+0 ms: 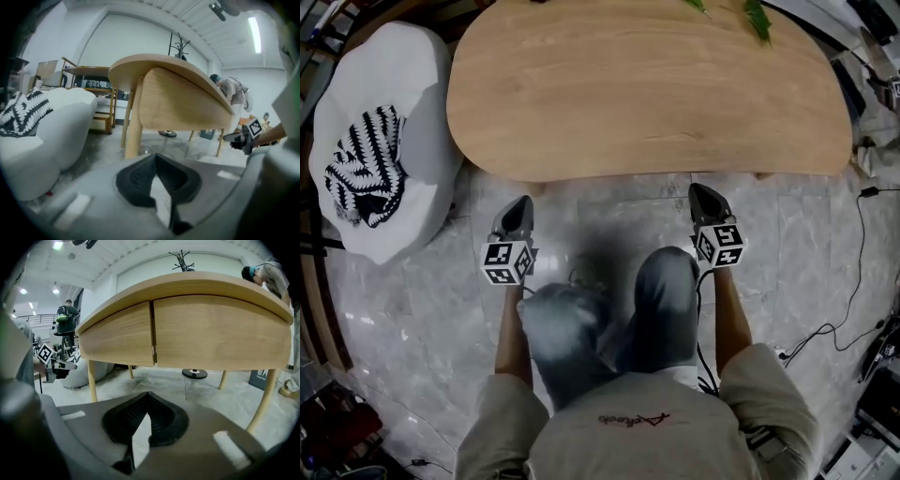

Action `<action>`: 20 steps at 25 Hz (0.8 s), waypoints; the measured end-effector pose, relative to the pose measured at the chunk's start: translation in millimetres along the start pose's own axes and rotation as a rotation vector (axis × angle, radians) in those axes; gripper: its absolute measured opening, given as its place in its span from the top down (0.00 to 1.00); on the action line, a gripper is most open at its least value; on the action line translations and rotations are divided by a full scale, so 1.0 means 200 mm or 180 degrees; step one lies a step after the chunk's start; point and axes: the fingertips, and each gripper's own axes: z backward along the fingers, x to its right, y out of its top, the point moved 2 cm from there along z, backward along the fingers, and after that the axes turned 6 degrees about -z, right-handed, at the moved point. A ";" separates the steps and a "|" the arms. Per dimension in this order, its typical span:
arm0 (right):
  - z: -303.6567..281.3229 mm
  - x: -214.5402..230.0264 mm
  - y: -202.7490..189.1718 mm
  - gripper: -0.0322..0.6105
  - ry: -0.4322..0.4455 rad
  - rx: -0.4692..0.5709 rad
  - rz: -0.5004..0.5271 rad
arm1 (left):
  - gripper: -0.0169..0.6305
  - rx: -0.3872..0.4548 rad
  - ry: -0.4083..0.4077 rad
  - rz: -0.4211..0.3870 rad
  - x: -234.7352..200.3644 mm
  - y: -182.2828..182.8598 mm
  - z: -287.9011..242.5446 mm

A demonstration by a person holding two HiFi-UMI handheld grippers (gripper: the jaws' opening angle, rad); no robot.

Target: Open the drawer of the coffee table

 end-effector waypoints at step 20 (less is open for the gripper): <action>-0.12 -0.06 0.12 0.83 0.1504 0.0818 -0.1861 | 0.82 0.1085 -0.1017 0.1854 0.03 0.16 -0.09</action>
